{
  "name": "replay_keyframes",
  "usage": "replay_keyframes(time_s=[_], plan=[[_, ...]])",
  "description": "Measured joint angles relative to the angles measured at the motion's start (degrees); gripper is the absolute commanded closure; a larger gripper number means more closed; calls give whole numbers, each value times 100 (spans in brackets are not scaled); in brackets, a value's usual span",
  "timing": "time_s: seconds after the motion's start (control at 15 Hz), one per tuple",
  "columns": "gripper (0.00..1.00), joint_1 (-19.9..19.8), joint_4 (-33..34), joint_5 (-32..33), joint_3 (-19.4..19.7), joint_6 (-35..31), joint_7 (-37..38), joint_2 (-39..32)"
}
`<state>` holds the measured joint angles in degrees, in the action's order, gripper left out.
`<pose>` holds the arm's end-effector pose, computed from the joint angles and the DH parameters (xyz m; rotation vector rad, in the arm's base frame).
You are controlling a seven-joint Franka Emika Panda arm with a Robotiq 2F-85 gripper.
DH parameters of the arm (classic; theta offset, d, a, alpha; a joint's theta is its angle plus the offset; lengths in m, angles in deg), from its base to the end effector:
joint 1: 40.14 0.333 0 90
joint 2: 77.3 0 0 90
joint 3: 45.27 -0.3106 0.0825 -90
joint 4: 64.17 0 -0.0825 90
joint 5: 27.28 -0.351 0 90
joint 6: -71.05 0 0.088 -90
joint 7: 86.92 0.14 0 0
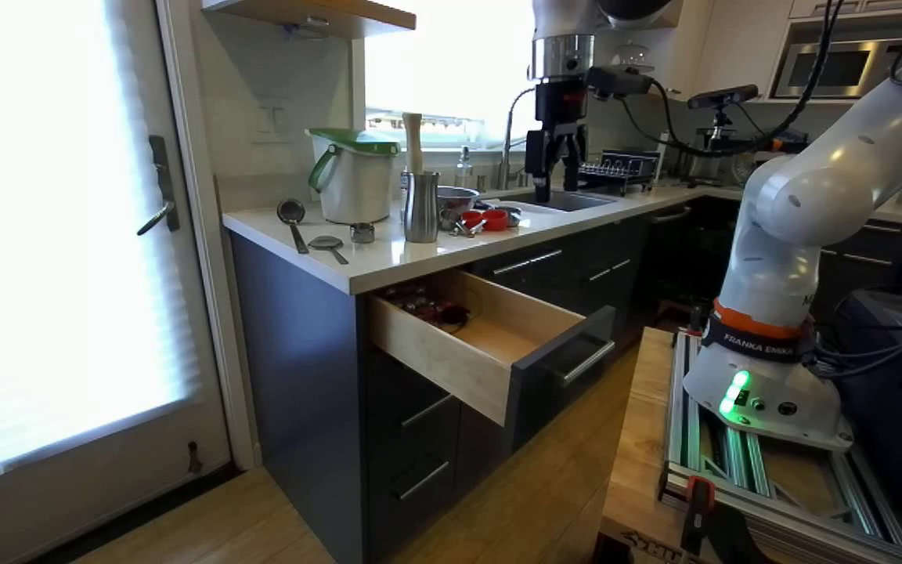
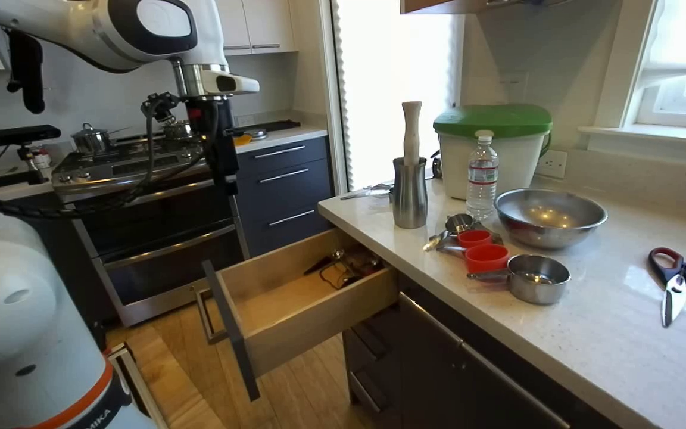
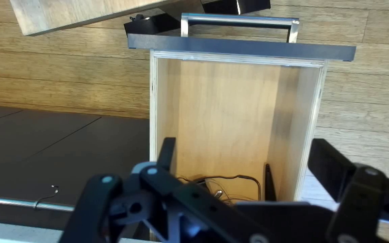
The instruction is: Remove the object from the drawer
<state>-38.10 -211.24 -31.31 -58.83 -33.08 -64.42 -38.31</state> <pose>0.2949 0.0915 0.4437 3.0245 -0.3002 -0.0805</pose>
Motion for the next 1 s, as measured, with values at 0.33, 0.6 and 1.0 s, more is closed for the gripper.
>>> replay_keyframes(time_s=[0.33, 0.6, 1.0], plan=[[0, 0, -11, 48, -50, -768, 0, -531], [0, -31, -38, 57, -42, -1843, 10, -1563], [0, -132, -37, 294, 221, -3276, 106, -3122]])
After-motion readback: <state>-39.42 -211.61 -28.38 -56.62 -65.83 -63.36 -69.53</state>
